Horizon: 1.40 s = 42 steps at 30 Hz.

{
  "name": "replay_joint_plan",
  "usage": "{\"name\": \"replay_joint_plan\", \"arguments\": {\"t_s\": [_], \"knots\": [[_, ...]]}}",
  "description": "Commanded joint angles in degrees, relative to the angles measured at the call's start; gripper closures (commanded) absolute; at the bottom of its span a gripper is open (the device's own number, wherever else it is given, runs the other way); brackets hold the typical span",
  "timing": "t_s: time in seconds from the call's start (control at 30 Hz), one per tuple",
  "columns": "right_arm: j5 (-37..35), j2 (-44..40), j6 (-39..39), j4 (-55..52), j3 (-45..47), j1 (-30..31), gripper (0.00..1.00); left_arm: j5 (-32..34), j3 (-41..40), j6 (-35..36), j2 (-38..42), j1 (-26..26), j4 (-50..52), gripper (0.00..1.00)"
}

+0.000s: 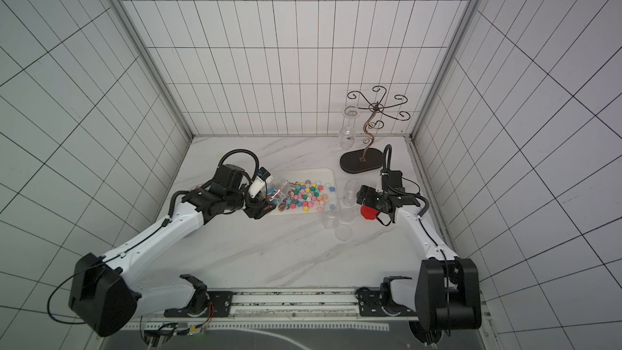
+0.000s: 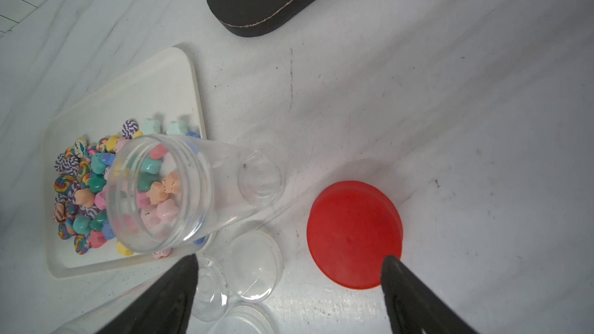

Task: Pour the candies out of the jar
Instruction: 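Place the lid at the center of the board, then pour the candies out of the jar onto the tray.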

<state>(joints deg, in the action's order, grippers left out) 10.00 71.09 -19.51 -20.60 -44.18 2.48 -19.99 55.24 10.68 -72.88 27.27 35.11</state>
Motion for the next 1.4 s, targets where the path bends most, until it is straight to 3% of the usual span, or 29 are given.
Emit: {"name": "replay_joint_plan", "arguments": {"t_s": [0.0,0.4,0.73,1.37], "knots": [[1.78,-1.21,1.78,-1.17,1.42,-0.49,0.1,-0.69,3.01,-0.66,-0.95,1.31,-0.35,0.4],[5.97,-2.42,2.2,0.21,3.05,-0.55,0.09,2.87,9.67,0.66,-11.06,4.41,7.37,0.4],[8.63,-2.8,2.45,2.76,6.16,-0.48,0.09,10.55,20.76,-0.78,-22.14,8.47,19.11,0.4],[12.68,-3.24,3.25,5.81,7.41,-1.71,0.09,16.34,40.23,-2.85,-36.45,10.34,36.87,0.4]]}}
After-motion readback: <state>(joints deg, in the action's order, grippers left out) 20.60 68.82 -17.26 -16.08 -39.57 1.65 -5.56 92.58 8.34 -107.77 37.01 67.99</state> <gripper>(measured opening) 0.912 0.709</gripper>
